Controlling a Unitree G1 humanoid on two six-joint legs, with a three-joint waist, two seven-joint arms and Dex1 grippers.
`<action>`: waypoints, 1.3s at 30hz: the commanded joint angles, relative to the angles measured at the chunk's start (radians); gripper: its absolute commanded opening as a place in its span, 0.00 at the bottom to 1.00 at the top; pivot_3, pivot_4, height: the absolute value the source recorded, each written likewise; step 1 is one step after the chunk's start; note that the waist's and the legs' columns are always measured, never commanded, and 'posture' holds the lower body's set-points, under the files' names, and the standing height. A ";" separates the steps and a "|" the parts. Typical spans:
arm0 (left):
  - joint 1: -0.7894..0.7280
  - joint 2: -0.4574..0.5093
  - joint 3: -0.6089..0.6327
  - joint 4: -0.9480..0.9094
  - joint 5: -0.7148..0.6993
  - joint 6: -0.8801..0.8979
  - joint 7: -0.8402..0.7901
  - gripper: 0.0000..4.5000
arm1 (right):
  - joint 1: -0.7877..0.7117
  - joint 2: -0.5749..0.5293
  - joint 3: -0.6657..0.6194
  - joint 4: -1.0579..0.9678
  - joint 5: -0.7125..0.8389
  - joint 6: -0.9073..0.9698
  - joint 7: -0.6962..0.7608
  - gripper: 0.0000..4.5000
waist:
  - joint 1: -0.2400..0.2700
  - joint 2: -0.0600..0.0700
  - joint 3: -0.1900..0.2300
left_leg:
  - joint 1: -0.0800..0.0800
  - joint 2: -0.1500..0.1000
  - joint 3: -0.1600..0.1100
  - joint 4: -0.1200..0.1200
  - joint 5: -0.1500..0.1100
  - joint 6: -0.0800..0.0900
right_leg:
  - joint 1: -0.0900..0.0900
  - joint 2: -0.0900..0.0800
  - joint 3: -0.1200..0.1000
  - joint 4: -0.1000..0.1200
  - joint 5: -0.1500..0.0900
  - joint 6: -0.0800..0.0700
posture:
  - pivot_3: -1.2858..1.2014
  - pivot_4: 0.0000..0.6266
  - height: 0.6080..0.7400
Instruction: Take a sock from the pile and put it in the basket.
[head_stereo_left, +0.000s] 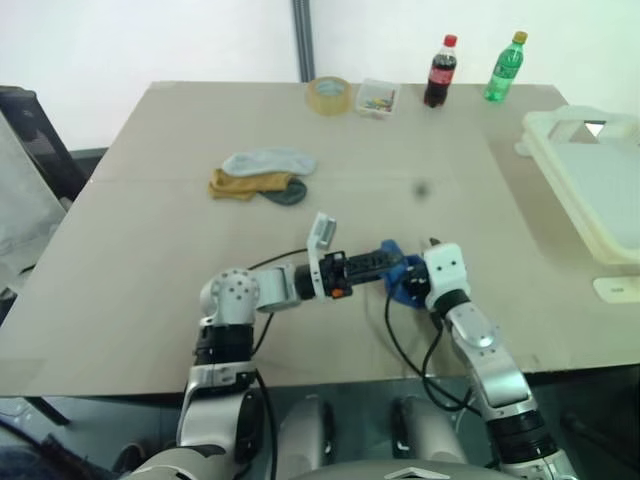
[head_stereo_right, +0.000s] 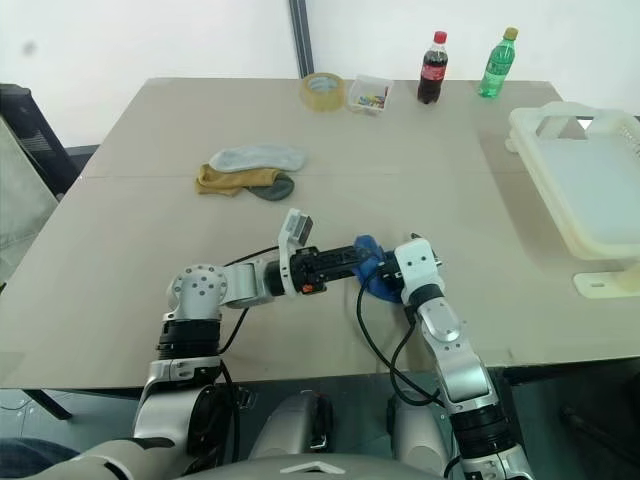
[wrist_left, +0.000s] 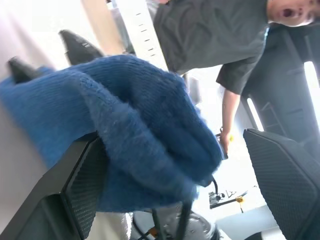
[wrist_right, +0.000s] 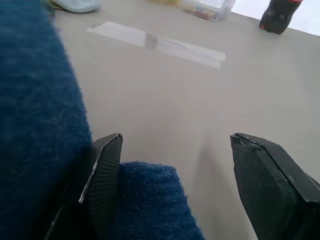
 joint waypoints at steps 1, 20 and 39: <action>-0.024 -0.021 0.016 -0.016 -0.041 0.006 0.017 1.00 | 0.014 -0.016 -0.020 -0.009 -0.015 0.018 0.000 0.80 | 0.000 0.000 0.000 | 0.000 0.000 0.000 0.000 0.000 0.000 | 0.000 0.000 0.000 0.000 0.000 0.000 | 0.52 0.24 1.00; -0.030 -0.037 -0.002 0.003 -0.036 -0.014 0.013 1.00 | 0.166 -0.121 -0.140 -0.525 0.175 0.378 0.154 0.80 | 0.001 0.000 0.001 | -0.001 0.000 0.000 0.000 0.000 0.000 | -0.001 0.001 0.000 0.000 0.000 0.000 | 0.52 0.24 1.00; -0.036 -0.054 -0.017 -0.009 -0.043 -0.008 0.013 1.00 | 0.151 -0.153 -0.046 -0.464 0.193 0.439 0.185 0.80 | 0.001 -0.001 0.001 | -0.001 0.000 0.000 0.000 0.000 0.000 | -0.002 0.001 0.000 -0.001 0.000 0.000 | 0.52 0.24 1.00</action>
